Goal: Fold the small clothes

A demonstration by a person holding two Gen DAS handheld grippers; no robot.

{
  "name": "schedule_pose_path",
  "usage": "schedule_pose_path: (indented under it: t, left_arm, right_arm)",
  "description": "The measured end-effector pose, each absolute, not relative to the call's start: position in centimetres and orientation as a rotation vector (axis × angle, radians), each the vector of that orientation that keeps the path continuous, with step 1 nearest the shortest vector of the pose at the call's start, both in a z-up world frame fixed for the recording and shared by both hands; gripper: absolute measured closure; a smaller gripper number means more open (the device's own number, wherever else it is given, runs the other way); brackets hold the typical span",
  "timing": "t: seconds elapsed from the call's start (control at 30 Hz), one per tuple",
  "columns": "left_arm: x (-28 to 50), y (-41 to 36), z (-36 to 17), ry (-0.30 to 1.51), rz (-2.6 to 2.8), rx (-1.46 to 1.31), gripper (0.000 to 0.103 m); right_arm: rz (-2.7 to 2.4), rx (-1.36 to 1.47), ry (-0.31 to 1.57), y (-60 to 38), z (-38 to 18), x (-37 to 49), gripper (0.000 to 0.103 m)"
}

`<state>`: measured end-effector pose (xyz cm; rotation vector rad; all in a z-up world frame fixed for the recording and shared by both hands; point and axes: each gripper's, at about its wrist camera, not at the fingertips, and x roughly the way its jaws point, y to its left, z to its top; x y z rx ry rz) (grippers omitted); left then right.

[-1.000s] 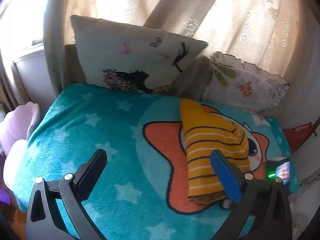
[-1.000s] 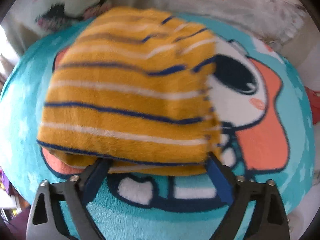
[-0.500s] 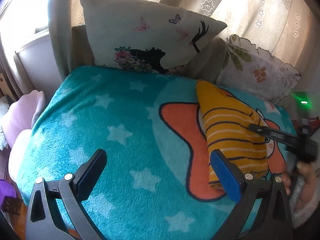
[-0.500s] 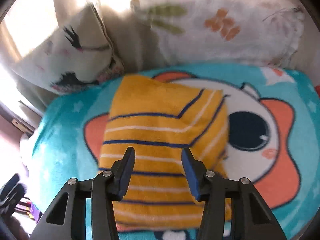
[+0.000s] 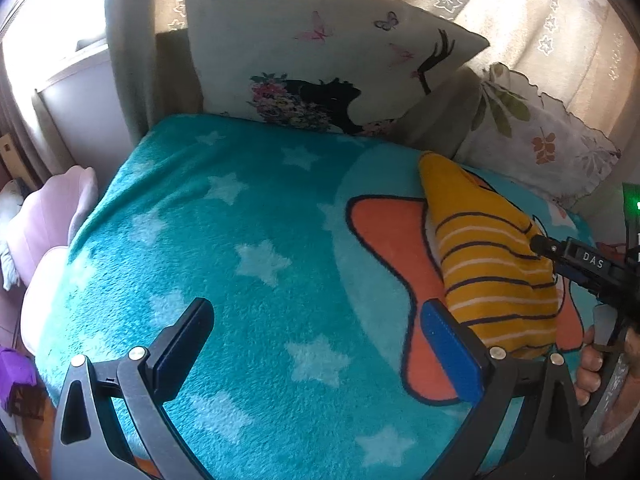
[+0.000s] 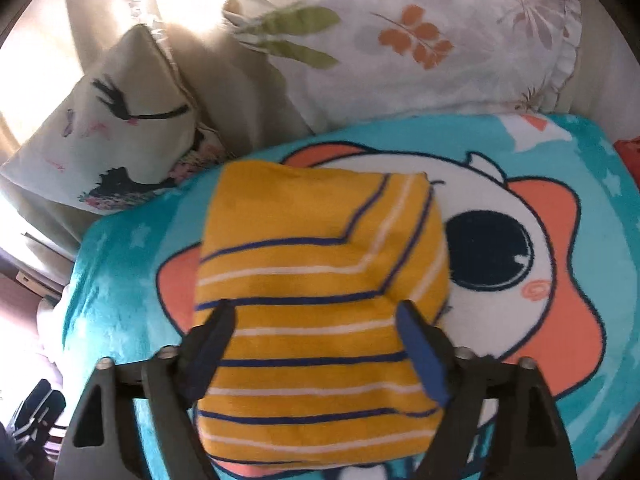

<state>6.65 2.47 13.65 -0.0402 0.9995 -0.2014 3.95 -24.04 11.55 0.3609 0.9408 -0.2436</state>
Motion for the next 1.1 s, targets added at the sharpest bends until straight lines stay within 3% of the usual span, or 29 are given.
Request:
schedule_pose_path:
  t: [0.17,0.33,0.5,1.1]
  left_arm:
    - [6.9,1.8,13.6,1.003,-0.265,-0.029,0.0]
    - [6.9,1.7,13.3,1.011,-0.277,-0.005,0.0]
    - [7.1,1.8,12.9,1.034,-0.271,0.011,0.0]
    - [6.2,0.9,12.7,1.038,-0.307,0.03,0.0]
  right_arm:
    - [-0.251,0.21,1.029,-20.5,9.4,4.8,0.011]
    - [-0.256,0.323,1.115,-21.3,5.8,4.3,0.006]
    - [-0.262,0.47,1.121,-23.3,4.4,3.5,0.001]
    - [-0.243,0.275,1.06,-20.7,3.9,2.1,0.0]
